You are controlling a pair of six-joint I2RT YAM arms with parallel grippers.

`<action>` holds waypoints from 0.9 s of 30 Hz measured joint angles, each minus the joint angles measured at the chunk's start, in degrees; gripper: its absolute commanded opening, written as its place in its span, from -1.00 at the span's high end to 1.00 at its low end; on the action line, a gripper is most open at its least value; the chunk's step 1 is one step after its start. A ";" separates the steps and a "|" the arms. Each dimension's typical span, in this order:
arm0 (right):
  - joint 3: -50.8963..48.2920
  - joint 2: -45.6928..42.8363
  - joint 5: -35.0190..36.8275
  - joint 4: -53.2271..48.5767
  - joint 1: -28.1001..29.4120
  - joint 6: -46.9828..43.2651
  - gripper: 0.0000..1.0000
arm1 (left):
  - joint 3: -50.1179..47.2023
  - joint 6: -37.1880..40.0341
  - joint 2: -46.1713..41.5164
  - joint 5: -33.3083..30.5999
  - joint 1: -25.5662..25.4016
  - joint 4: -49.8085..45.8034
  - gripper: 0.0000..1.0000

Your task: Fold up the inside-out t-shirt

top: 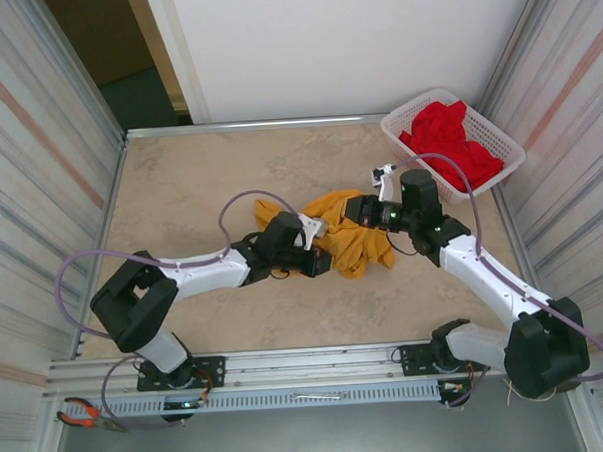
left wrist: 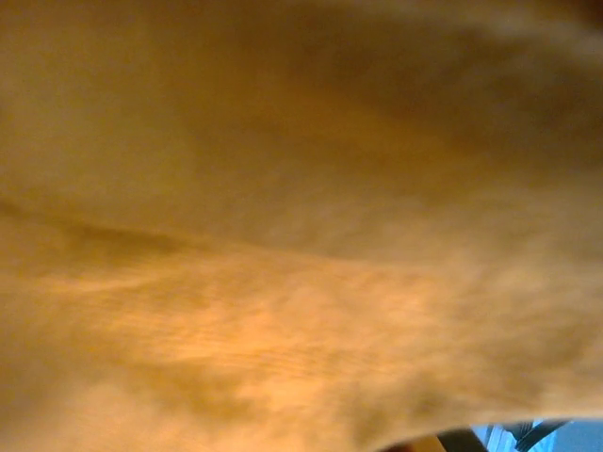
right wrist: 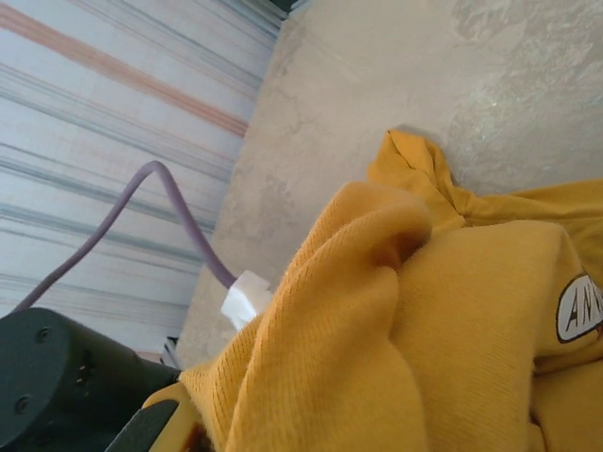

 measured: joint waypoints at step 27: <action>-0.02 -1.14 0.13 -1.88 0.00 -0.13 0.96 | 9.75 4.11 -9.81 -0.68 5.11 -4.66 0.08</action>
